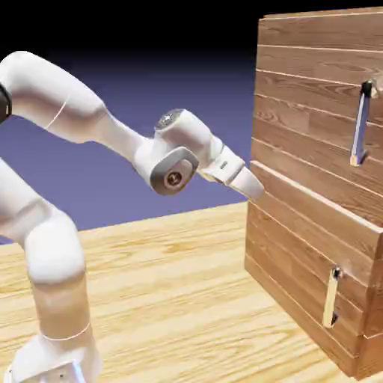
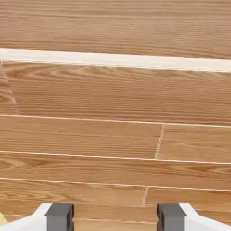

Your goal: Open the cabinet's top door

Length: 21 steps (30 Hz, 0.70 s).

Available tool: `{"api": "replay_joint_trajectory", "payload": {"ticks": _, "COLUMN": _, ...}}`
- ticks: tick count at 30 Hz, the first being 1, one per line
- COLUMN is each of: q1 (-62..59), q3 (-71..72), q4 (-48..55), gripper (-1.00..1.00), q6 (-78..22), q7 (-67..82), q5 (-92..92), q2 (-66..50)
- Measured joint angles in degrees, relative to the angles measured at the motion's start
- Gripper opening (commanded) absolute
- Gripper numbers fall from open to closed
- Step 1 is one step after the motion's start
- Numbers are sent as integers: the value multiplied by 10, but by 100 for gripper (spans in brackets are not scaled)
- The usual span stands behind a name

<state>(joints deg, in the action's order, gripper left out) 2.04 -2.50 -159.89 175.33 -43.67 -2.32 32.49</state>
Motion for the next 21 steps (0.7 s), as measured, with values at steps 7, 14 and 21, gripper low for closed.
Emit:
{"api": "replay_joint_trajectory", "payload": {"ticks": 7, "q1": 78, "q3": -145, "q4": 64, "gripper": 0, "q6": 77, "q7": -70, "q5": -135, "q2": -10}}
{"api": "replay_joint_trajectory", "payload": {"ticks": 14, "q1": 157, "q3": -291, "q4": 129, "gripper": 0, "q6": 154, "q7": -141, "q5": -269, "q2": -19}}
{"api": "replay_joint_trajectory", "payload": {"ticks": 21, "q1": 235, "q3": -436, "q4": 193, "gripper": 0, "q6": 230, "q7": -211, "q5": -404, "q2": -29}}
